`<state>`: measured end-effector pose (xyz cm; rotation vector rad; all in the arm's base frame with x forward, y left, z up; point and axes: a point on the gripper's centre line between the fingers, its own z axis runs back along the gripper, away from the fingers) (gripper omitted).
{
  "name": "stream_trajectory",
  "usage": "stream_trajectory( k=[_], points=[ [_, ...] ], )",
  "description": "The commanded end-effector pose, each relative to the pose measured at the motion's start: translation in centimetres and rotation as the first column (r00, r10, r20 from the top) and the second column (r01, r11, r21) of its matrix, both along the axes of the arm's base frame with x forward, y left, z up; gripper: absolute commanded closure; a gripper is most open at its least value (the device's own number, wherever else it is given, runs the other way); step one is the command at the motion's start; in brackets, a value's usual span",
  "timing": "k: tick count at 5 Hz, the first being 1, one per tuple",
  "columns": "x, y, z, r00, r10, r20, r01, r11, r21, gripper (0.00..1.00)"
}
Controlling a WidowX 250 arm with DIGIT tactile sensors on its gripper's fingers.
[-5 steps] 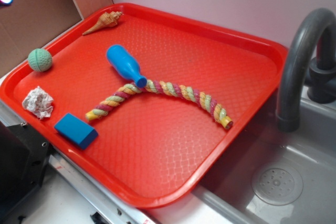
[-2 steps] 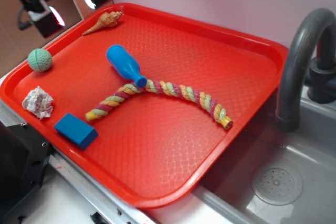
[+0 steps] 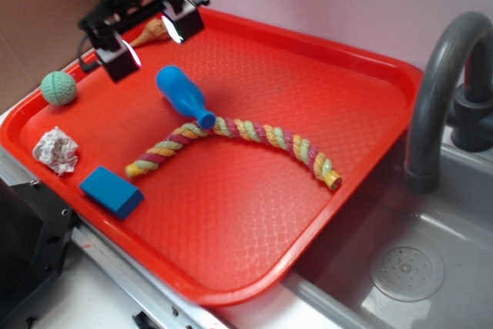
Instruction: Grab the blue bottle.
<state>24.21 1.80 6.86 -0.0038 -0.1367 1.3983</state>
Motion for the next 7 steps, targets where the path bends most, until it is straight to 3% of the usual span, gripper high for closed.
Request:
stream_trajectory(
  k=[1, 2, 3, 4, 5, 6, 7],
  points=[
    [0.6, -0.3, -2.9, 0.991, -0.131, 0.037, 0.128, 0.989, 0.073, 0.00],
    [-0.3, -1.6, -4.7, 0.986, -0.167, 0.001, 0.166, 0.978, 0.125, 0.00],
    [-0.9, -2.5, -5.7, 0.984, -0.178, 0.002, 0.175, 0.971, 0.160, 1.00],
    [-0.8, -2.7, -5.4, 0.980, -0.199, 0.012, 0.194, 0.965, 0.178, 1.00],
    [-0.7, -2.0, -3.9, 0.973, -0.225, 0.049, 0.216, 0.967, 0.135, 1.00],
    [-0.9, -1.0, 0.0, 0.925, -0.360, 0.118, 0.356, 0.933, 0.055, 1.00],
    [-0.5, -0.6, 3.5, 0.813, -0.568, 0.127, 0.575, 0.817, -0.033, 1.00]
  ],
)
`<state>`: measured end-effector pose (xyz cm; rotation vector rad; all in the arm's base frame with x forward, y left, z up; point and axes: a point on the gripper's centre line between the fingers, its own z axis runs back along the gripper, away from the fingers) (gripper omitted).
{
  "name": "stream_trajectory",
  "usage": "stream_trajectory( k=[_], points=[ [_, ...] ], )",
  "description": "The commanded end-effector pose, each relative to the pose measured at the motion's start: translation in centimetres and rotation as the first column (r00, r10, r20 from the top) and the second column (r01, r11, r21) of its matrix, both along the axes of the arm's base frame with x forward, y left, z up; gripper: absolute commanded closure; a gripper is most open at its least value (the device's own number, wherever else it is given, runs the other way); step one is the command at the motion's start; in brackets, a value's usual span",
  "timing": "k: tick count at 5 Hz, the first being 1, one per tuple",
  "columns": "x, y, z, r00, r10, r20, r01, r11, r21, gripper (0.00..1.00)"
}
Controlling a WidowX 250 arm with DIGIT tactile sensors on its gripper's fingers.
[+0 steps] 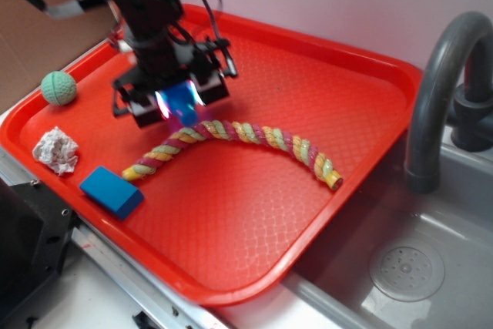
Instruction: Grab the blue bottle.
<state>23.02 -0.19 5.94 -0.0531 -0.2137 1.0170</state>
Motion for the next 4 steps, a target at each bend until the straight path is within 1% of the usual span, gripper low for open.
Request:
stream_trajectory(
  k=[1, 2, 3, 4],
  points=[
    [0.5, 0.9, 6.6, 0.885, -0.465, -0.029, 0.459, 0.879, -0.128, 1.00],
    [-0.5, 0.2, 9.1, 0.742, -0.670, -0.029, 0.662, 0.739, -0.122, 1.00],
    [-1.4, 0.1, 11.6, 0.616, -0.787, 0.033, 0.785, 0.610, -0.104, 1.00],
    [-2.3, 0.2, 13.1, 0.649, -0.759, 0.053, 0.761, 0.647, -0.041, 1.00]
  ],
)
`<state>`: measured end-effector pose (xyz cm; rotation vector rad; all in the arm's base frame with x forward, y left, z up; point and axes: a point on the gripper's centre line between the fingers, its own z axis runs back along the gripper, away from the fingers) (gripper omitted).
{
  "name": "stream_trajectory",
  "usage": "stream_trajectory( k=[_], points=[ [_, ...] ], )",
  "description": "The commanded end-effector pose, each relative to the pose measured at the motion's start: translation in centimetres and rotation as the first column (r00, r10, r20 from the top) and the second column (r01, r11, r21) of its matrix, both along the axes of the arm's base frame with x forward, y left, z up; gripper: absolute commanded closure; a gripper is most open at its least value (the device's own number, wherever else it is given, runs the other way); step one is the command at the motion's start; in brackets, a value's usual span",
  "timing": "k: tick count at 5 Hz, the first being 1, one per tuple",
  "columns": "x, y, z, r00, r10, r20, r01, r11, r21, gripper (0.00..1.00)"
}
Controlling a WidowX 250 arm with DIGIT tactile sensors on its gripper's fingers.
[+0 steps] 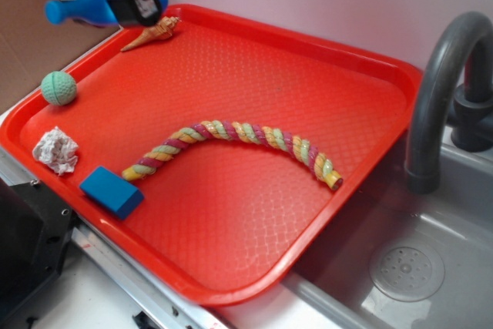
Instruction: Grab the blue bottle.
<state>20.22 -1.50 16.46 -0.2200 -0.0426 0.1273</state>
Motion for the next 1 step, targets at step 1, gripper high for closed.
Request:
stream_trajectory(
  k=[1],
  points=[
    [0.36, 1.67, 2.08, 0.989, 0.117, 0.091, -0.123, 0.991, 0.059, 1.00]
  ],
)
